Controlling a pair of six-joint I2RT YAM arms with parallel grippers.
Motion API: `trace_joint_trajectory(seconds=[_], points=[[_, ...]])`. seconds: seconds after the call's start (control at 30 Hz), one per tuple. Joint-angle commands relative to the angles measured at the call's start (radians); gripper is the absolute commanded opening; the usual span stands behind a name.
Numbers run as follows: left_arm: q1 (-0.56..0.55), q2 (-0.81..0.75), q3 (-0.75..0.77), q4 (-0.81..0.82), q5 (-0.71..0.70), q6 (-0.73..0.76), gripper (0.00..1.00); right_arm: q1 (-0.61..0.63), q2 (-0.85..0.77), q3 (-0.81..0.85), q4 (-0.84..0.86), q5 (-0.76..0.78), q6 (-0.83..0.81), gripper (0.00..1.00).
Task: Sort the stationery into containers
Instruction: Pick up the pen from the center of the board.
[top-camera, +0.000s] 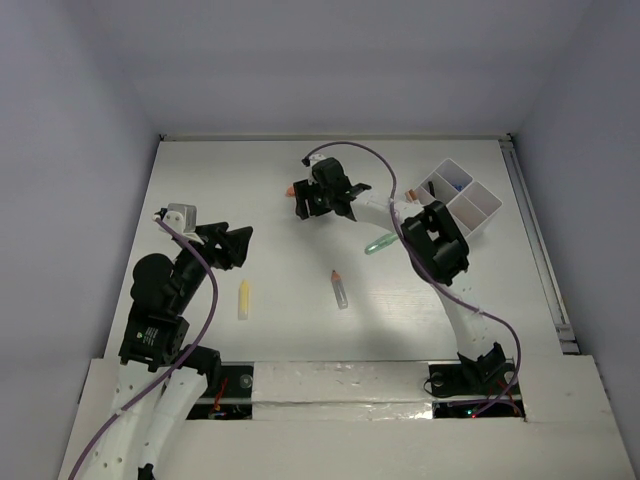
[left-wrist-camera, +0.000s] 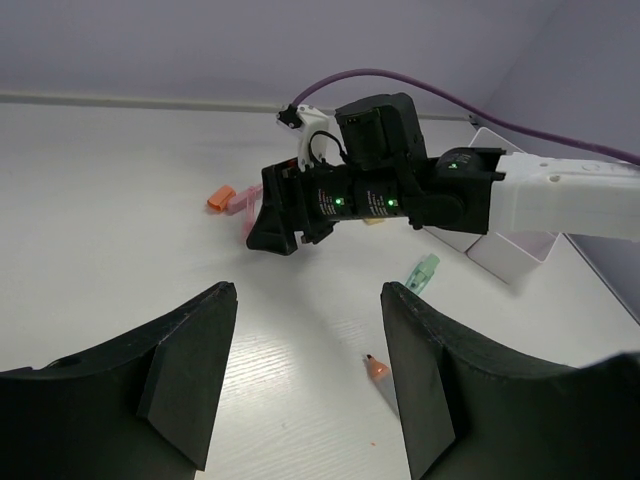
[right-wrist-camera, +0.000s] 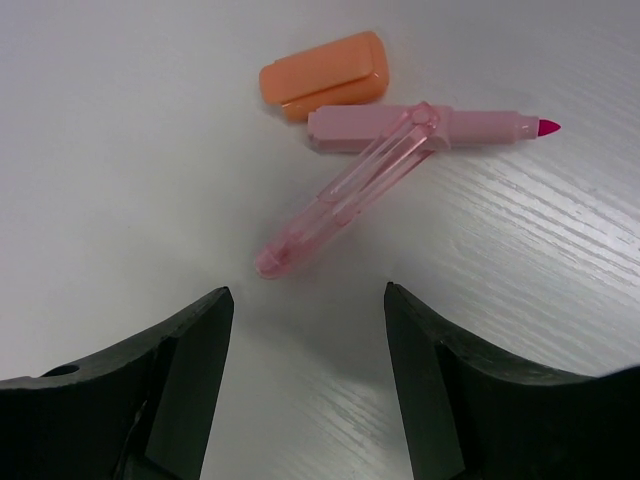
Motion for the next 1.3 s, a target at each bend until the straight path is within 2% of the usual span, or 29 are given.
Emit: trace_joint_trajectory(seconds=[0.0,0.27,0.5,0.53,0.63,0.83,1.03,1.13,1.27], points=[[-0.003,0.003,0.023,0.043,0.009,0.009,0.56,0.014,0.039,0.053,0.014,-0.019,0.019,0.68],[-0.003,0.003,0.023,0.043,0.009,0.009,0.56,0.023,0.129,0.144,-0.015,0.082,0.026,0.65],[-0.003,0.003,0.021,0.044,0.01,0.009,0.56,0.023,0.106,0.081,0.006,0.249,0.054,0.55],[-0.003,0.003,0.023,0.044,0.01,0.009,0.56,0.023,0.089,0.067,0.017,0.26,0.054,0.47],[-0.003,0.004,0.023,0.046,0.01,0.008,0.56,0.023,0.057,0.02,0.042,0.283,0.052,0.34],[-0.003,0.009,0.021,0.046,0.01,0.008,0.56,0.023,0.003,-0.068,0.129,0.292,0.043,0.13],[-0.003,0.023,0.021,0.049,0.019,0.006,0.56,0.023,-0.153,-0.181,0.112,0.292,-0.007,0.01],[0.006,0.041,0.017,0.059,0.044,0.0,0.56,0.023,-0.289,-0.247,0.063,0.257,-0.04,0.0],[0.006,0.087,0.003,0.093,0.122,-0.041,0.56,0.023,-0.447,-0.264,-0.196,0.124,-0.046,0.0]])
